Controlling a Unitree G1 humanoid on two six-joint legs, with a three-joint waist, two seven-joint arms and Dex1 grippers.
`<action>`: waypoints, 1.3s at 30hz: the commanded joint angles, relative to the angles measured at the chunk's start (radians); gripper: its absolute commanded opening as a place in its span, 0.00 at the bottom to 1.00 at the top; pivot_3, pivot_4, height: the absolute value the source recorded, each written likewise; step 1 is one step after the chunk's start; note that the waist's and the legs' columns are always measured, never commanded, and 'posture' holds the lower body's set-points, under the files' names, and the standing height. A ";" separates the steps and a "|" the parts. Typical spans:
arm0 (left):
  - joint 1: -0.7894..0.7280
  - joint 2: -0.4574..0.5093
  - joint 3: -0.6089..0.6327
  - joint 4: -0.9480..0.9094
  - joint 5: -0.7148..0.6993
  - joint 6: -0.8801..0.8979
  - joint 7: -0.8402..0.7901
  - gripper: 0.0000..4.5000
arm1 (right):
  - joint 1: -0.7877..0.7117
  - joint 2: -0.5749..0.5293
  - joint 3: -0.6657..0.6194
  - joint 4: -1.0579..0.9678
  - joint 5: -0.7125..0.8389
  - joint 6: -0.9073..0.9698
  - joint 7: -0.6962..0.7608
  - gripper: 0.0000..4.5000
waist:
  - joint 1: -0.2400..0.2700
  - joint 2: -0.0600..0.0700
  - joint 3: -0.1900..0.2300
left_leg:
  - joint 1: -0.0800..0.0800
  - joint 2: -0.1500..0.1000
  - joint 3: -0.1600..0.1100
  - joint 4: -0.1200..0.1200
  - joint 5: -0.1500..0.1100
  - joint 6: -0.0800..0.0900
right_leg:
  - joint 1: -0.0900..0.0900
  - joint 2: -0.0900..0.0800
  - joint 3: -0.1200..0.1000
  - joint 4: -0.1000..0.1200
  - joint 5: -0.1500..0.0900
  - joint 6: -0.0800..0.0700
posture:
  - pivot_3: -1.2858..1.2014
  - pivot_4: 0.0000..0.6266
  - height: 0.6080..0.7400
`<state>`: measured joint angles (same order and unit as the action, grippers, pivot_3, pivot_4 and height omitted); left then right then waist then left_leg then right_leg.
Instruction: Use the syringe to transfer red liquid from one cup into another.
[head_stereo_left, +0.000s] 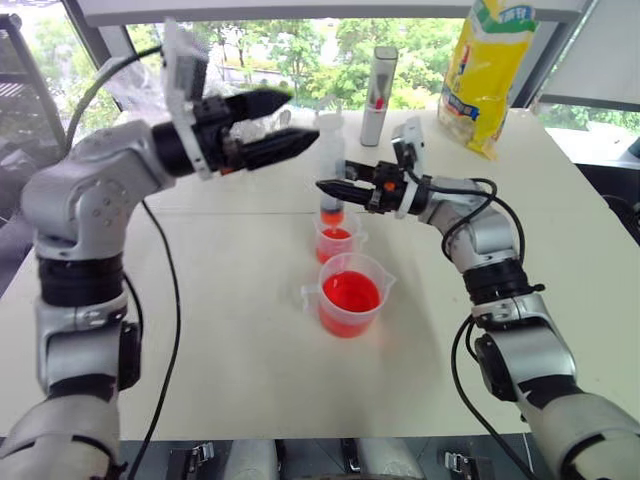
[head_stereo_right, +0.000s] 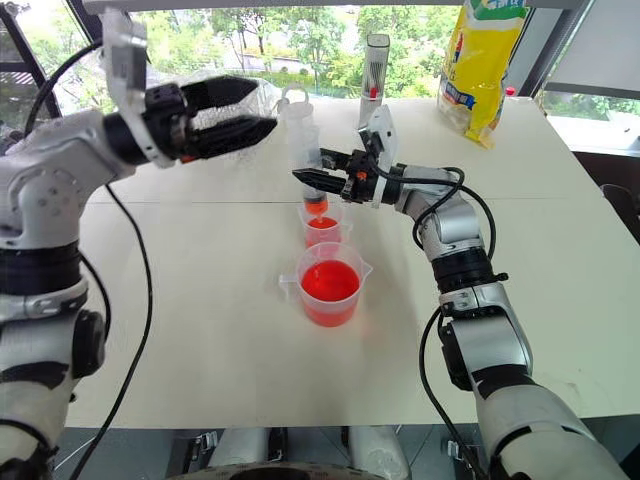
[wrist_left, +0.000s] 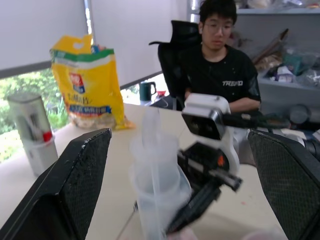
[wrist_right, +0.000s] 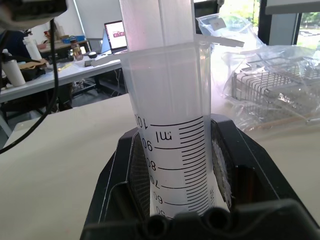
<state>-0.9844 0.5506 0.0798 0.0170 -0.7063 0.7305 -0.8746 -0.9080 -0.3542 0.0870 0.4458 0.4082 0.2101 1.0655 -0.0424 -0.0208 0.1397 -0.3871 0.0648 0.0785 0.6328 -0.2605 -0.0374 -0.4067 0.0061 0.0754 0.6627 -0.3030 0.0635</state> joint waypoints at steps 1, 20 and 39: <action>-0.060 -0.032 -0.032 0.078 0.063 -0.075 -0.015 0.99 | -0.029 0.003 -0.031 -0.018 -0.002 -0.017 0.006 0.29 | -0.002 0.000 0.000 | 0.000 0.000 0.000 0.000 0.000 0.000 | 0.000 0.000 0.000 0.000 0.000 0.000 | 0.52 0.24 1.00; -0.130 -0.107 -0.033 0.196 0.106 -0.102 -0.085 0.32 | -0.025 0.020 -0.037 -0.014 -0.033 -0.016 0.018 0.29 | -0.003 0.000 0.000 | 0.000 0.001 0.000 -0.001 0.000 0.000 | -0.001 0.001 0.001 0.001 0.000 0.000 | 0.52 0.24 1.00; -0.047 -0.133 -0.111 0.155 0.200 -0.091 -0.090 0.32 | -0.036 0.014 -0.048 -0.032 -0.034 0.007 0.032 0.29 | -0.003 0.000 0.000 | 0.000 0.001 0.000 0.000 0.000 0.000 | -0.001 0.001 0.001 0.001 0.000 0.000 | 0.52 0.24 1.00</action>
<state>-1.0427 0.4232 -0.0017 0.1934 -0.5166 0.6372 -0.9529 -0.9070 -0.3400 0.0686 0.4583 0.3569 0.2314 1.0977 -0.0451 -0.0205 0.1398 -0.3872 0.0654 0.0787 0.6323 -0.2605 -0.0374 -0.4078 0.0068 0.0762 0.6635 -0.3030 0.0635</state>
